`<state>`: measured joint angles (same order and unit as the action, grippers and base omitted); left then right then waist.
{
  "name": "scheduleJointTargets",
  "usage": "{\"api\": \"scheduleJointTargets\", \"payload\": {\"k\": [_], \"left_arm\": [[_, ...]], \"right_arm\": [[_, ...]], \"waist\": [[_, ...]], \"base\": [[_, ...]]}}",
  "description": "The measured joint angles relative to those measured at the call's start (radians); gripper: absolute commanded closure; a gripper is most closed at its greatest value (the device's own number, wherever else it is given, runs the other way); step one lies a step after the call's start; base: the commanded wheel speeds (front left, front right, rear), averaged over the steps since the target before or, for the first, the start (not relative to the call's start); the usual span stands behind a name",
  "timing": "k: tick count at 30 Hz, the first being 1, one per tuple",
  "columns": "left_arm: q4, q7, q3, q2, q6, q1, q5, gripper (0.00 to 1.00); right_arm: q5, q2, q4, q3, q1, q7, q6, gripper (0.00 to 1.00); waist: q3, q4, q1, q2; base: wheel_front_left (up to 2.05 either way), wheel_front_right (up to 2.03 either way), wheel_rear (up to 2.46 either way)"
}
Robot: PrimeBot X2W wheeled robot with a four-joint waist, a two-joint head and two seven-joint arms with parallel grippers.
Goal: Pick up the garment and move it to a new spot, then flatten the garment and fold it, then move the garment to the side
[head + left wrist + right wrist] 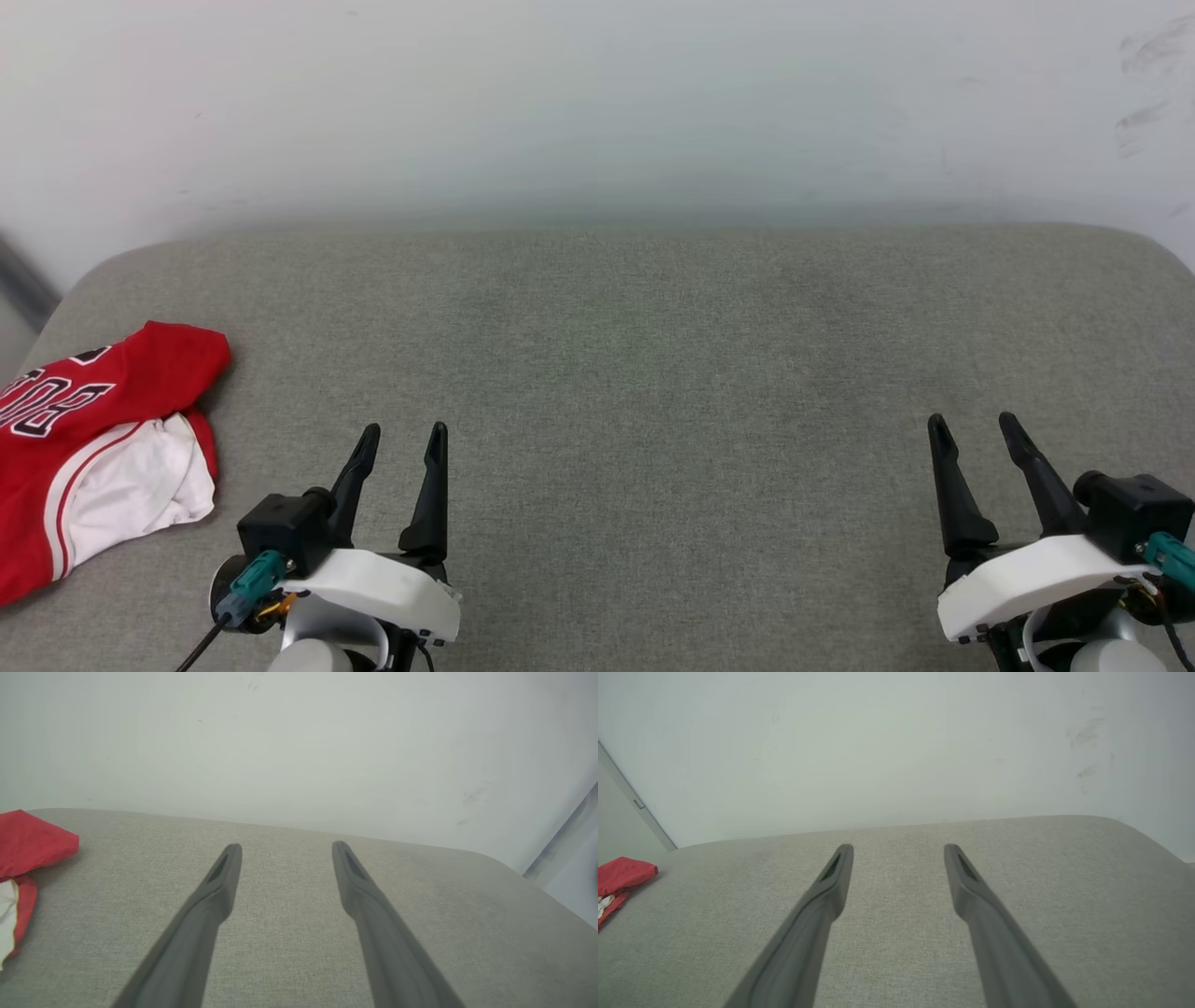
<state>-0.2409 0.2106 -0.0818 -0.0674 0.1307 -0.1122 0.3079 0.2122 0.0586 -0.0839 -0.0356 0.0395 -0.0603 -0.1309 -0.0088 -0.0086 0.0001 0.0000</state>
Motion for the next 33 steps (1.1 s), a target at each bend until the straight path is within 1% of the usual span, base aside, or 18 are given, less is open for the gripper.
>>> {"api": "scheduleJointTargets", "payload": {"k": [24, 28, 33], "left_arm": [[-0.043, 0.047, 0.011, 0.012, -0.009, -0.007, -0.150, 0.00], [-0.045, 0.050, 0.010, 0.013, -0.012, -0.008, -0.172, 0.00], [-0.050, 0.051, 0.014, 0.014, -0.015, -0.010, -0.167, 0.00]], "right_arm": [[-0.152, -0.006, 0.004, -0.019, 0.002, -0.033, 0.000, 0.00], [-0.162, -0.006, 0.000, -0.019, 0.003, -0.042, 0.000, 0.00], [-0.156, -0.006, -0.007, -0.024, 0.005, -0.045, 0.000, 0.00]], "waist": [[-0.002, -0.004, 0.0000, 0.0000], [-0.002, -0.002, 0.0000, 0.0000], [-0.001, 0.005, 0.0000, 0.0000]], "base": [[0.00, 0.00, 0.00], [0.00, 0.00, 0.00], [0.00, 0.00, 0.00]]}}
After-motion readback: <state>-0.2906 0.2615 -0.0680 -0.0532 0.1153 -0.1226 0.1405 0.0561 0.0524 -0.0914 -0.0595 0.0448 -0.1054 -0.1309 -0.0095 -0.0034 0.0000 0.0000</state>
